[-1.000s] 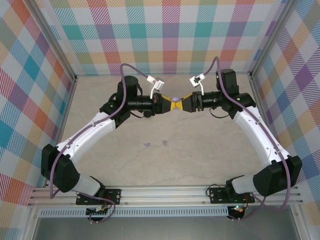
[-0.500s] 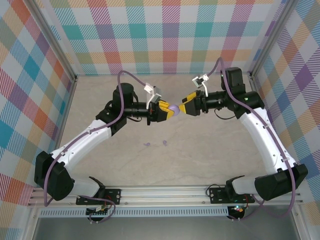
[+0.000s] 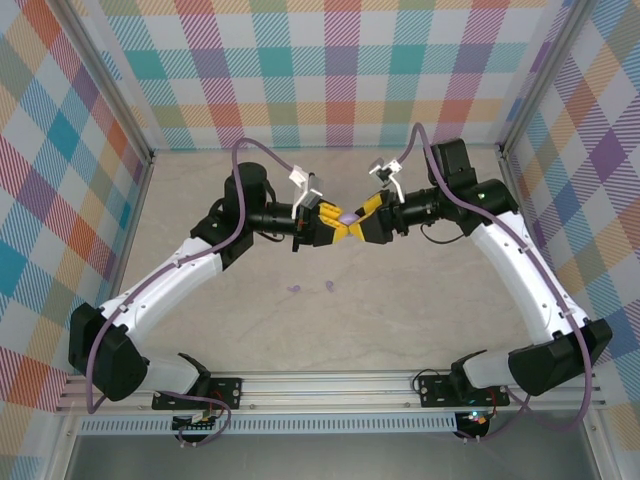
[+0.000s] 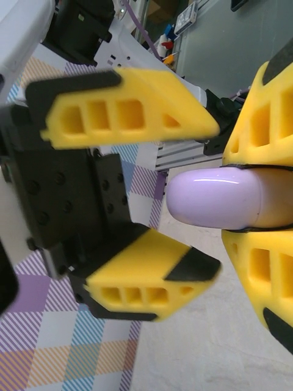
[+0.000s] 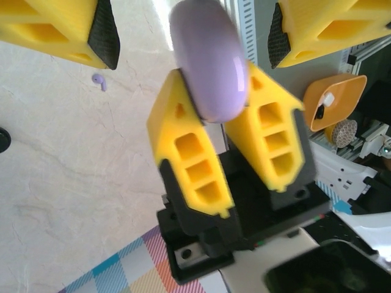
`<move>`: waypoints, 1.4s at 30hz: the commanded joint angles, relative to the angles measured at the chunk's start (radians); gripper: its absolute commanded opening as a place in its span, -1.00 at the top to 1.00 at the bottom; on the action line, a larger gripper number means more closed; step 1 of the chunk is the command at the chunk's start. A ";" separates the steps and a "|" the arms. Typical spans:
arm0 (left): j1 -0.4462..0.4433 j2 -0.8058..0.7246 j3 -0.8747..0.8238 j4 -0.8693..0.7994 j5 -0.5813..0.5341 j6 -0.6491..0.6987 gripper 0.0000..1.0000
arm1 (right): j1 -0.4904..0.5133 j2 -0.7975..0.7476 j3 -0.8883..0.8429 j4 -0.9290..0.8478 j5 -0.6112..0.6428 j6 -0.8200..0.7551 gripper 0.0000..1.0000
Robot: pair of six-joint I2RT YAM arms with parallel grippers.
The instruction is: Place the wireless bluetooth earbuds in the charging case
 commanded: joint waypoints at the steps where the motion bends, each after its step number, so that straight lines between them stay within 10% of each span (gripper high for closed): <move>1: -0.015 -0.015 0.033 0.010 0.050 0.027 0.59 | 0.003 0.010 0.028 -0.007 0.035 -0.024 -0.34; 42: -0.023 0.001 0.091 -0.110 0.067 0.091 0.61 | 0.003 -0.028 -0.010 0.080 0.276 0.071 -0.33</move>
